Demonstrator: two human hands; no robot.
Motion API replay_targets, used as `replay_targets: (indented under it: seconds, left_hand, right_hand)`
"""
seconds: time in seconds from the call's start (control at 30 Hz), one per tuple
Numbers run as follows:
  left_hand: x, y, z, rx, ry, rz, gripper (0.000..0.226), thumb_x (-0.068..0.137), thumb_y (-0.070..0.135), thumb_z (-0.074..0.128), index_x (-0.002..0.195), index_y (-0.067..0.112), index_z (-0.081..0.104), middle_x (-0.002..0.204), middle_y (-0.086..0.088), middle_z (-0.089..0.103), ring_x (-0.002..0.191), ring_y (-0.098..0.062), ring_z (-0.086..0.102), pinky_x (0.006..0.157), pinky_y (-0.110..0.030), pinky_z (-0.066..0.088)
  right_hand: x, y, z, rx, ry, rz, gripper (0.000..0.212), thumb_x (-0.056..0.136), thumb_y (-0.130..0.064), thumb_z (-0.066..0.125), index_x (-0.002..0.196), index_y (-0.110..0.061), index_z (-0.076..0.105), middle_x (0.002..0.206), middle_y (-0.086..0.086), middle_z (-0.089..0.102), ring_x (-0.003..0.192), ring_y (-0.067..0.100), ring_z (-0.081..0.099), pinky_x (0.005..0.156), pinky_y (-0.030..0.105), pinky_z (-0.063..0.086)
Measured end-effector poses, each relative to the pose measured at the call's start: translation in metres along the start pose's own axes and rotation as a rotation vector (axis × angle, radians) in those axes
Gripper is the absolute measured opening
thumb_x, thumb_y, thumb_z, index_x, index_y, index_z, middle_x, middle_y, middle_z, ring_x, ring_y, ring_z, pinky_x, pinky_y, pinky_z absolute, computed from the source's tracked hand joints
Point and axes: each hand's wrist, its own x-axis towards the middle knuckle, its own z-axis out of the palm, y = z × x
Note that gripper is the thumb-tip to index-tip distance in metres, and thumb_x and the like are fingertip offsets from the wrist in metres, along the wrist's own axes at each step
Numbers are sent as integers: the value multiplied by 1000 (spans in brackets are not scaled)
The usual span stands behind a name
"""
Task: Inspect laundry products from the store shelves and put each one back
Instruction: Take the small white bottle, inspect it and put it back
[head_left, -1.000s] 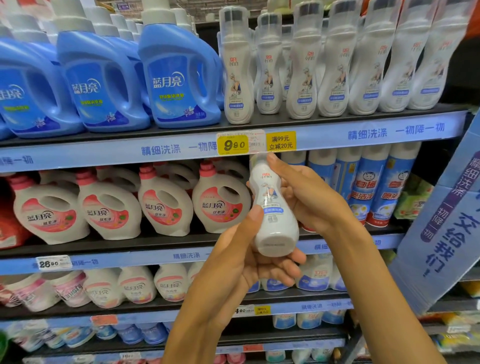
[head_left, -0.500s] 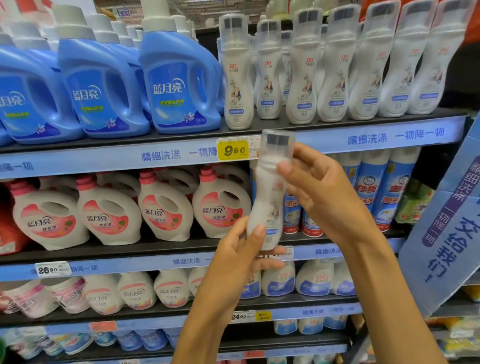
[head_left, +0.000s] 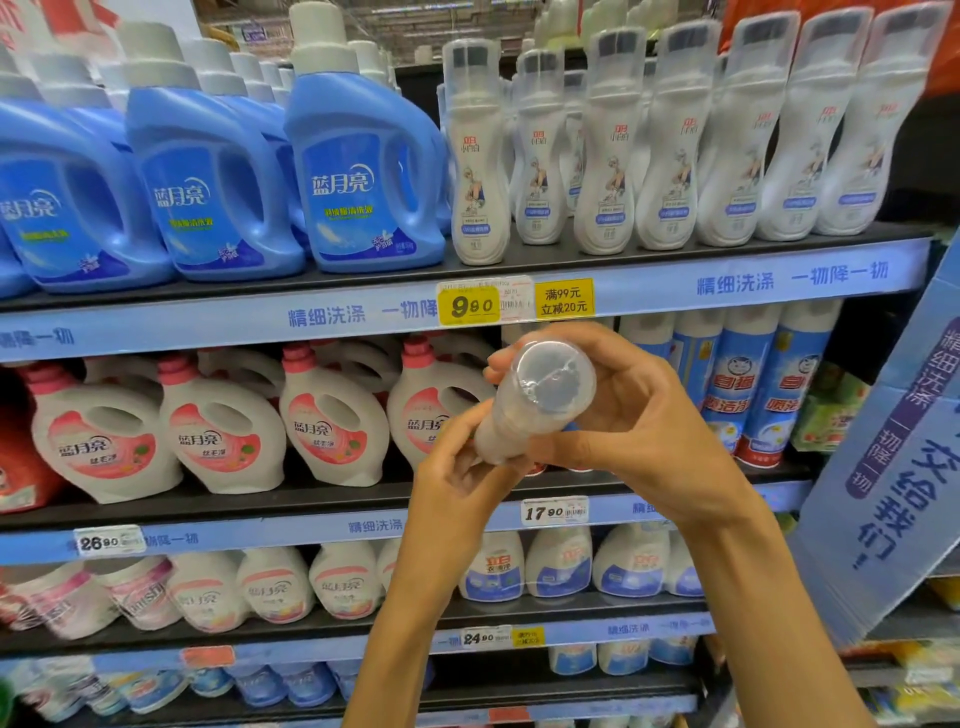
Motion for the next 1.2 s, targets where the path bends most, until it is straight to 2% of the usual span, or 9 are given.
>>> replay_targets:
  seconds: [0.2, 0.37, 0.57, 0.63, 0.73, 0.87, 0.93, 1.03, 1.2]
  left_hand:
    - [-4, -2, 7, -5, -62, -14, 37, 77, 23, 67, 114, 21, 63, 109, 5, 72, 104, -9, 66, 83, -17, 51]
    - [-8, -6, 13, -55, -114, -59, 44, 78, 25, 63, 120, 13, 54, 108, 5, 72, 102, -7, 66, 79, -15, 51]
    - [-10, -8, 16, -82, -136, -68, 54, 77, 38, 70, 122, 22, 46, 119, 3, 65, 109, -10, 64, 84, -17, 50]
    - [-11, -10, 19, -29, -165, -71, 53, 73, 43, 67, 120, 32, 44, 113, 10, 64, 105, -9, 64, 84, -20, 51]
    - [-14, -12, 23, 28, -203, -69, 48, 80, 56, 59, 121, 36, 45, 105, 9, 66, 97, -7, 64, 81, -18, 50]
    - [-15, -11, 20, -97, -240, -124, 56, 82, 67, 52, 126, 32, 52, 110, 7, 68, 102, -10, 65, 81, -22, 50]
    - [-15, -9, 19, -156, -249, -151, 44, 85, 65, 50, 122, 42, 58, 119, 9, 66, 111, -11, 62, 87, -23, 50]
    - [-12, -8, 17, -201, -198, -151, 46, 85, 63, 53, 124, 40, 57, 128, 7, 62, 120, -13, 57, 94, -25, 48]
    - [-8, -2, 19, -106, -213, -120, 41, 82, 58, 57, 117, 37, 57, 102, 2, 71, 95, -13, 68, 78, -21, 52]
  right_hand:
    - [6, 5, -2, 90, 13, 9, 58, 77, 0, 70, 128, -10, 46, 127, 12, 58, 124, 31, 53, 104, 46, 44]
    - [12, 6, -6, 93, -44, 88, 47, 88, -22, 56, 133, -15, 48, 131, 1, 60, 118, 18, 58, 92, 29, 49]
    - [15, 7, -11, 41, 187, 34, 66, 60, -32, 86, 116, -18, 54, 96, -12, 68, 93, 7, 63, 78, 22, 52]
    - [16, 9, -11, -14, 209, 40, 62, 63, -30, 80, 117, -21, 51, 90, -17, 65, 87, 3, 62, 75, 19, 50]
    - [17, 11, -11, 14, 127, 92, 49, 77, -31, 66, 123, -27, 50, 109, -9, 68, 102, 11, 65, 83, 26, 52]
    - [18, 10, -13, 158, 65, 126, 34, 94, -24, 44, 126, -13, 52, 125, 6, 64, 112, 26, 63, 90, 37, 54]
    - [18, 11, -13, 187, 92, 115, 39, 94, -24, 56, 129, -8, 50, 121, 7, 66, 110, 26, 64, 85, 34, 55]
    - [18, 14, -12, 182, 175, 96, 62, 72, -33, 72, 126, -11, 50, 112, 3, 69, 107, 24, 65, 86, 31, 53]
    - [26, 11, -11, 53, 255, 96, 63, 73, -33, 74, 129, -18, 49, 116, -3, 68, 109, 14, 64, 84, 23, 52]
